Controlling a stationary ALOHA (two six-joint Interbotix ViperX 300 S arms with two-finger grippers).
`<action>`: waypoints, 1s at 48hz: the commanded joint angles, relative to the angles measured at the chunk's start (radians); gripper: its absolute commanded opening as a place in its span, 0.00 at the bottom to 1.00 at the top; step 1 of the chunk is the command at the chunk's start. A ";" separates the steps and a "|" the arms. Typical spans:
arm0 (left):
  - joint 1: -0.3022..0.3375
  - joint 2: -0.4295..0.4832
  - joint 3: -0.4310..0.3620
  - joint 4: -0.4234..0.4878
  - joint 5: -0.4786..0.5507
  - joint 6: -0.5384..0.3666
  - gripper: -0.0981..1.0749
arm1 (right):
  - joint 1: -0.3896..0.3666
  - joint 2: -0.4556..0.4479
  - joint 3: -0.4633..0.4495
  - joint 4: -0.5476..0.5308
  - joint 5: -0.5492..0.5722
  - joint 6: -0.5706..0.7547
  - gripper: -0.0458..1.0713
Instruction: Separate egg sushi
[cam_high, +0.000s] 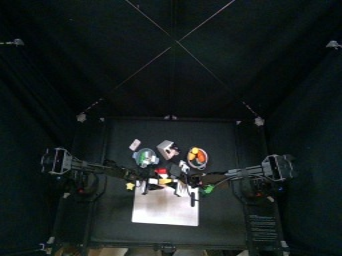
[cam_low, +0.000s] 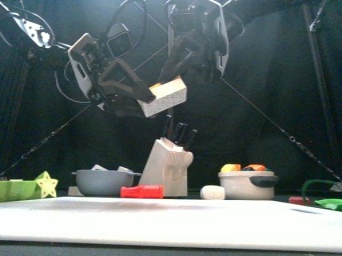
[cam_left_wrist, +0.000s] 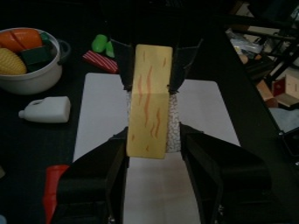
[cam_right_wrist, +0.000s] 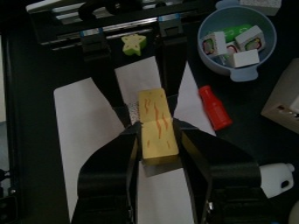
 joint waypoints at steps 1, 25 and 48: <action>0.005 -0.008 0.005 0.005 0.005 -0.003 0.58 | -0.002 -0.060 -0.008 0.002 0.002 -0.002 0.53; 0.021 -0.008 0.011 0.006 0.005 0.002 0.40 | -0.002 -0.067 -0.003 0.000 -0.002 -0.002 0.53; 0.035 -0.008 0.023 0.006 0.005 0.000 0.40 | -0.002 -0.106 0.028 0.011 0.002 0.000 0.44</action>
